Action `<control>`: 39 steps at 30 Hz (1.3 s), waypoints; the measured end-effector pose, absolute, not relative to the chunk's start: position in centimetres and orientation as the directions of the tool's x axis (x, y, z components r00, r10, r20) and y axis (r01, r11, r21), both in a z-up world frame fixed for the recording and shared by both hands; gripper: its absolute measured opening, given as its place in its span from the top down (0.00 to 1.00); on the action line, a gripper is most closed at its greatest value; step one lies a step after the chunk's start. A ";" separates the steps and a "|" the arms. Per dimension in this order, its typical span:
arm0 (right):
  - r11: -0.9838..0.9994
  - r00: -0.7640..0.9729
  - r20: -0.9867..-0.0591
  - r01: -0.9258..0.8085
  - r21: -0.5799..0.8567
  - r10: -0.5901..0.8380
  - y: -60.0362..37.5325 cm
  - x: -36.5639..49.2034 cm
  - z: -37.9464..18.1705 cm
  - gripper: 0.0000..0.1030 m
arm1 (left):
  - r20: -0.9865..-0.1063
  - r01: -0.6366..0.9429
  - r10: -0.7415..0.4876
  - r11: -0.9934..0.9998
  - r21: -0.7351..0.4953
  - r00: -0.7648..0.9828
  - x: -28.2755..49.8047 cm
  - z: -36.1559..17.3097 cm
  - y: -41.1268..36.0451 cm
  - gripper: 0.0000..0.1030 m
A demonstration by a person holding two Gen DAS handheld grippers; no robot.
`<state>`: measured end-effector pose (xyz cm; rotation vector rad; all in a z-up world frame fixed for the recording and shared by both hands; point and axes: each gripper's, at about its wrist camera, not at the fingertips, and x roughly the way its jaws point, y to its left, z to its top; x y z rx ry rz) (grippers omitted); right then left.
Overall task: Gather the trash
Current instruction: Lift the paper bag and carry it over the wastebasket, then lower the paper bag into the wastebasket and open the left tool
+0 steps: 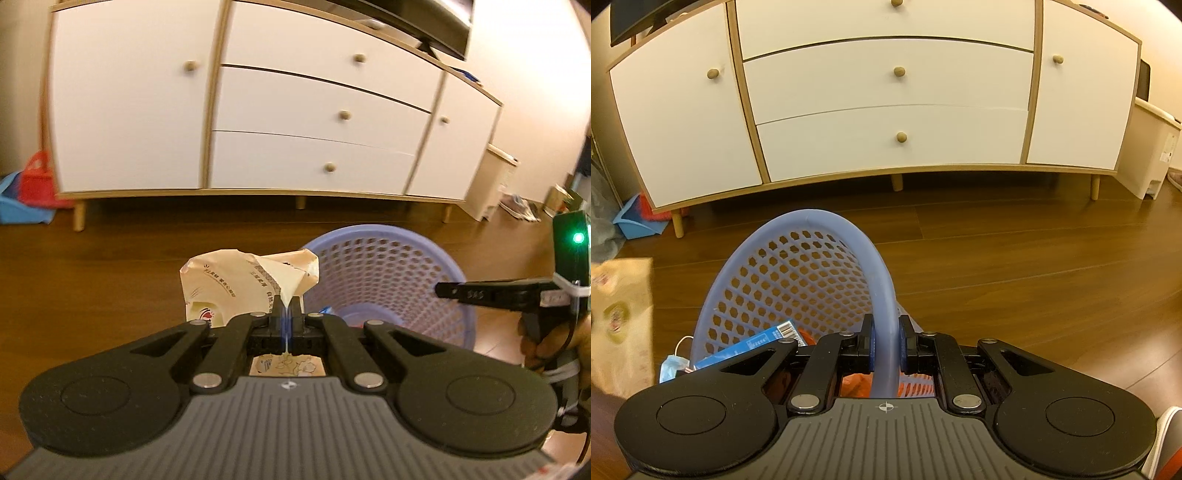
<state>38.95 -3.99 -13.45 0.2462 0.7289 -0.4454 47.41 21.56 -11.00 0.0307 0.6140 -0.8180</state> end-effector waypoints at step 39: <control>0.852 0.644 -0.694 0.517 0.083 -0.323 -4.4 39.6 -13.9 0.92 | -0.575 0.801 -0.736 0.558 -0.216 0.357 47.4 -13.5 11.9 0.95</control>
